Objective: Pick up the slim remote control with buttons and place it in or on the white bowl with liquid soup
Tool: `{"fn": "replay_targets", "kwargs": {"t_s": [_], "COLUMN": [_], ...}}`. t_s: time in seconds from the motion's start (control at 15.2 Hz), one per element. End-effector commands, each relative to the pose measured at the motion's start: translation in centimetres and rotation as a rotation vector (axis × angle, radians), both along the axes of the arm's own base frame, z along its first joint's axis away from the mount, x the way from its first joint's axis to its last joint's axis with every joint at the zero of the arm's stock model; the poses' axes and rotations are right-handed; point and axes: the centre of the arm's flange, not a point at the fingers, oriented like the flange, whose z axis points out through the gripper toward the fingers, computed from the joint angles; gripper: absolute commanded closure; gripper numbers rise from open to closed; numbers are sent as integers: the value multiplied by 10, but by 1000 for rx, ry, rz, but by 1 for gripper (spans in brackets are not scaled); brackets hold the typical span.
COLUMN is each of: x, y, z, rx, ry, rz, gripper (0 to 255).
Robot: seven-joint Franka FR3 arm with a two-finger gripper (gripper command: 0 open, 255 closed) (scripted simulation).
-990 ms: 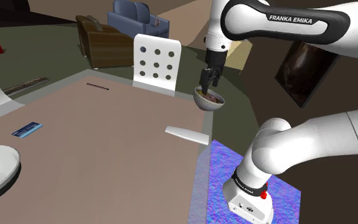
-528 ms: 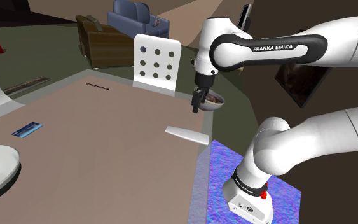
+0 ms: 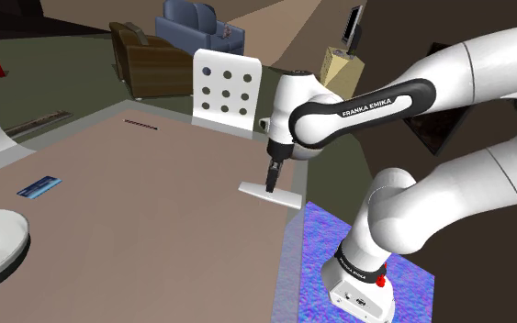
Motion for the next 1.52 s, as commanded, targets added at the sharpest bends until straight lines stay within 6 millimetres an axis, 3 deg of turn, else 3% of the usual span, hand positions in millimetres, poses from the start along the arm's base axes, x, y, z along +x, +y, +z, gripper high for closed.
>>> {"fn": "replay_targets", "kwargs": {"t_s": [0.0, 0.4, 0.92, 0.99, 1.45], "x": [-2, -2, -2, -2, -2], "y": [3, 3, 3, 3, 3], "z": [-11, -46, -46, -46, -46], "rx": [4, 4, 4, 4, 4], "ry": [-5, -5, -5, -5, -5], "rz": [20, 20, 20, 20, 20], "gripper": [0, 0, 0, 255, 255]}}
